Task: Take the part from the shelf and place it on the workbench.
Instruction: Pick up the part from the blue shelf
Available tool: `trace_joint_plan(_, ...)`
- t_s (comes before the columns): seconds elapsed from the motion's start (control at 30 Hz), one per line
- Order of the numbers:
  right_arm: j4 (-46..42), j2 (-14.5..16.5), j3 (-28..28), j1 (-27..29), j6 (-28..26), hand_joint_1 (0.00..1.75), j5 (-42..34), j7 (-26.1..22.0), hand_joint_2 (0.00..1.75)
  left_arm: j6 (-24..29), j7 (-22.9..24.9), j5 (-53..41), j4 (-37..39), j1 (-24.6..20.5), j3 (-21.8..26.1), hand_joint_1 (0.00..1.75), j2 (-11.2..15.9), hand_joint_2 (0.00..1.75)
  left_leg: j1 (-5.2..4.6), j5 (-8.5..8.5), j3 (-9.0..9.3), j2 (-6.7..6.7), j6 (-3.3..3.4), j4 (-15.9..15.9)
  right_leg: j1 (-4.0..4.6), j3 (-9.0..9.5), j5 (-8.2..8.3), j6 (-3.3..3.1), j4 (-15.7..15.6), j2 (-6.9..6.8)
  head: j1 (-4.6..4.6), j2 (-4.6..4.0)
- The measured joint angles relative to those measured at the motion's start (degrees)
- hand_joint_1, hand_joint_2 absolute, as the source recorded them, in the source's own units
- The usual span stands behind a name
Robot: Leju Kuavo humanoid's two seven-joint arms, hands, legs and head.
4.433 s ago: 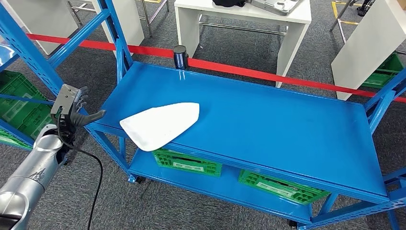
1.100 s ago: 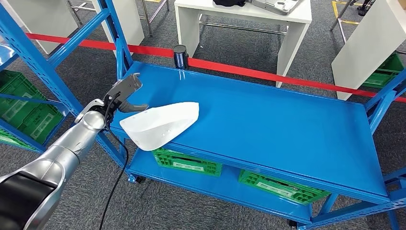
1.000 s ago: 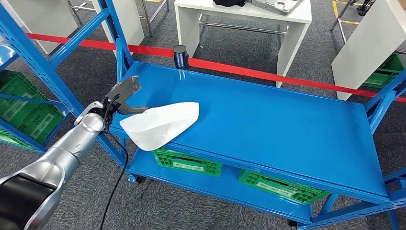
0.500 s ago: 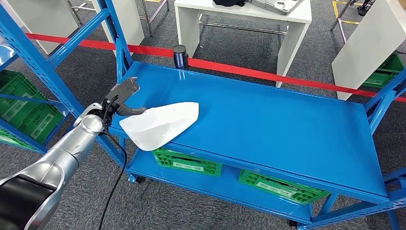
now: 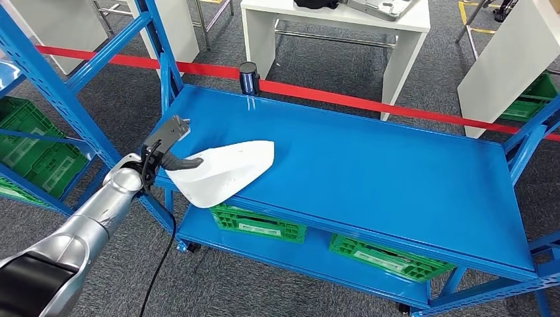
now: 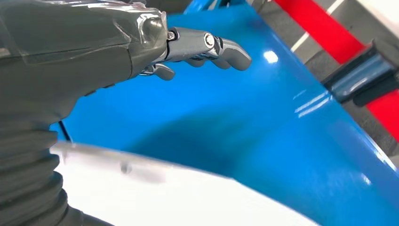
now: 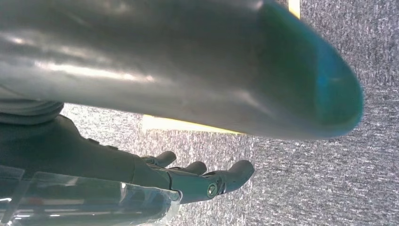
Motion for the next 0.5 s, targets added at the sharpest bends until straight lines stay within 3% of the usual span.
trace_joint_plan(0.2,0.0,0.0,0.2,0.4,-0.6,0.00,-0.3,0.2,0.00,-0.4,-0.1,0.7,0.3,1.4,0.1,0.00,-1.0,1.75,0.00,0.00,0.00,0.00,0.00,0.0,0.00,0.00,0.00,0.00,0.0,0.00,0.00,0.00)
trace_joint_plan(0.5,0.0,0.0,1.6,0.4,-1.0,0.00,-0.7,-0.6,0.00,5.0,-0.1,0.0,-0.2,3.1,0.9,0.00,-2.2,1.75,0.00,0.00,0.00,0.00,0.00,0.0,0.00,0.01,0.00,0.00,0.0,0.00,0.00,0.00)
